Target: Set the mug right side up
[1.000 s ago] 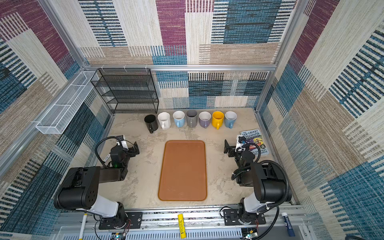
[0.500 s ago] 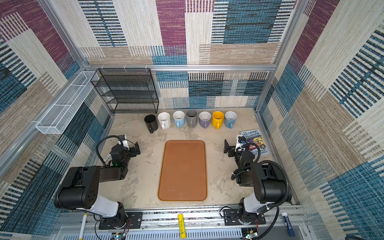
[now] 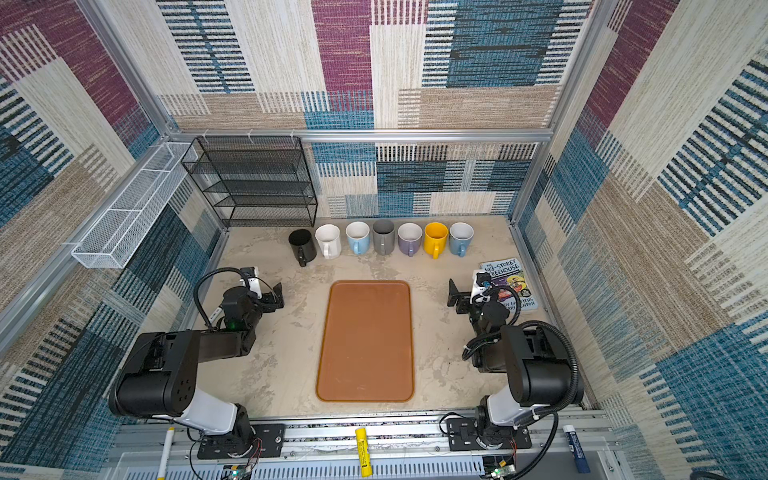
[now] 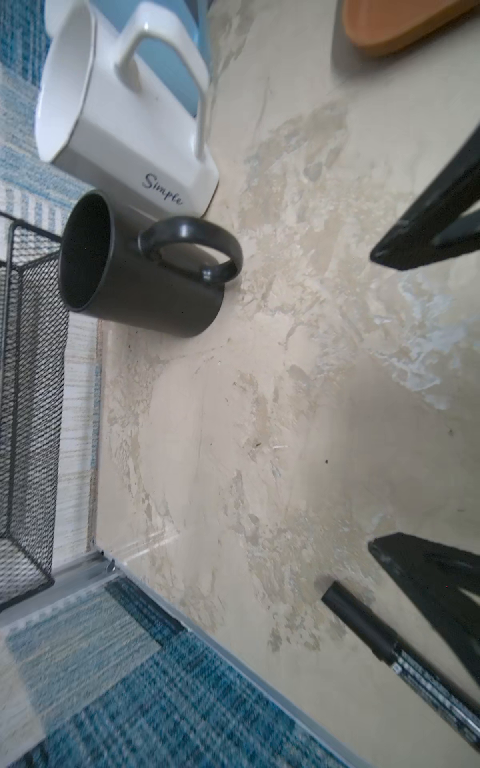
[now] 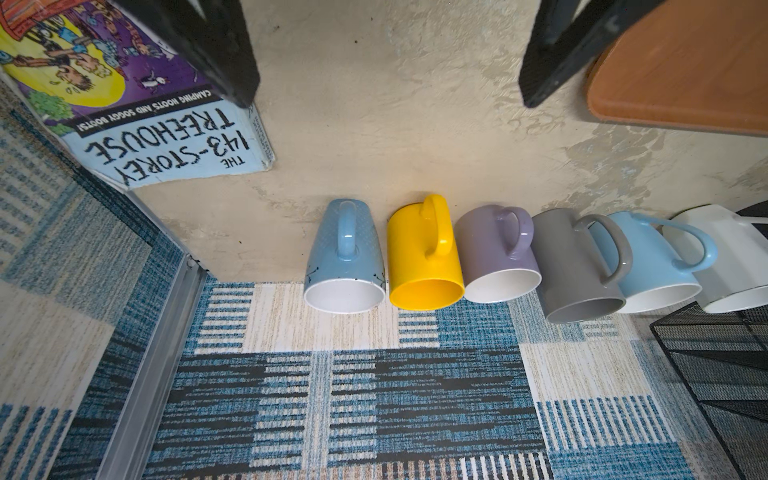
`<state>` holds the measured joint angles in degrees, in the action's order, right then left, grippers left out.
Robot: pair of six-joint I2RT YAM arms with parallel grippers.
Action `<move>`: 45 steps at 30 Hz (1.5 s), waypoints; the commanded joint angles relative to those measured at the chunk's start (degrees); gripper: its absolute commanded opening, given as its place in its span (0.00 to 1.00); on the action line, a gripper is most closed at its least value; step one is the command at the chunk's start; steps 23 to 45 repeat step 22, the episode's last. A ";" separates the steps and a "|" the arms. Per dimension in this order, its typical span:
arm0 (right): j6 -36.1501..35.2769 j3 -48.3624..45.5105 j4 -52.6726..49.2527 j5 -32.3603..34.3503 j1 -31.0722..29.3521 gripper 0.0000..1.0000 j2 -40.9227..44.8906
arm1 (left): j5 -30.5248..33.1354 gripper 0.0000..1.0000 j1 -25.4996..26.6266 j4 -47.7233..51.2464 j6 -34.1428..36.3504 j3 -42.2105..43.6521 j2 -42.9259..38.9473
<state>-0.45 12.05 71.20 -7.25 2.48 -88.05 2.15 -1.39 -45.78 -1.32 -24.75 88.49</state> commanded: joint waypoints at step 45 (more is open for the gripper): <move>-0.67 0.42 1.39 0.47 -0.11 1.00 0.18 | -2.16 1.00 -0.16 -0.10 2.07 -0.27 0.01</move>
